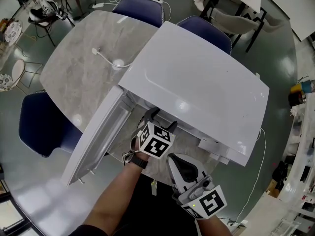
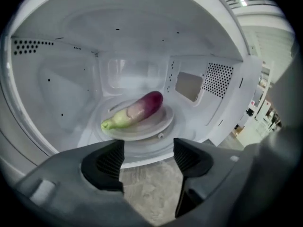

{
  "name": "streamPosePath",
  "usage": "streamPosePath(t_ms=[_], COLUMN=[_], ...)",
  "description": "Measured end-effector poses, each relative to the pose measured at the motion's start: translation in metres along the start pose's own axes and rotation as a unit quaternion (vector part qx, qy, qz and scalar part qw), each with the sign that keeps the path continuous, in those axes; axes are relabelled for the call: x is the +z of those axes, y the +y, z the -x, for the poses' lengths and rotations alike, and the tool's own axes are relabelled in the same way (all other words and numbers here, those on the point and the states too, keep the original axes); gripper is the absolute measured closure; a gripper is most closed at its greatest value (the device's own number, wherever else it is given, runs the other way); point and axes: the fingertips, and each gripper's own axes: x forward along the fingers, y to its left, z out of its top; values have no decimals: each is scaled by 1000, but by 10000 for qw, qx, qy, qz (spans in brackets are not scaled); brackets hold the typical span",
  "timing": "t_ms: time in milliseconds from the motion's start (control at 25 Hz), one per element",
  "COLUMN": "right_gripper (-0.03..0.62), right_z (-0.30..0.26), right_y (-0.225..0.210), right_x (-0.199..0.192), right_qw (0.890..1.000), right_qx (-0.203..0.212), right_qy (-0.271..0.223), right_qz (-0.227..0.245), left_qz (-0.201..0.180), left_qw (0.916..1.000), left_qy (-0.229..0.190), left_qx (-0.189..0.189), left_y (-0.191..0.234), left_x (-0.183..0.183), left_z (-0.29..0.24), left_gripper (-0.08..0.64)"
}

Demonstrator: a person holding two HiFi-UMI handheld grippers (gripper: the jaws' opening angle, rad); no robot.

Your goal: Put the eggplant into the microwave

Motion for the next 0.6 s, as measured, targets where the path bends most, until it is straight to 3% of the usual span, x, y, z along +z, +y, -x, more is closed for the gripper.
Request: streamPosePath(t_ms=[280, 440, 600], right_gripper=[591, 591, 591], right_z=[1, 2, 3], right_y=[-1, -1, 0], right_x=[3, 5, 5], right_qw=[10000, 10000, 10000], right_qx=[-29, -25, -4], right_qy=[2, -14, -21], right_qz=[-20, -33, -28], left_qz=[-222, -104, -55], left_qw=[9982, 9979, 9979], left_qy=[479, 604, 630], left_qx=[-286, -215, 104], left_y=[-1, 5, 18], left_x=[-7, -7, -12], left_z=[4, 7, 6], left_gripper=[245, 400, 544])
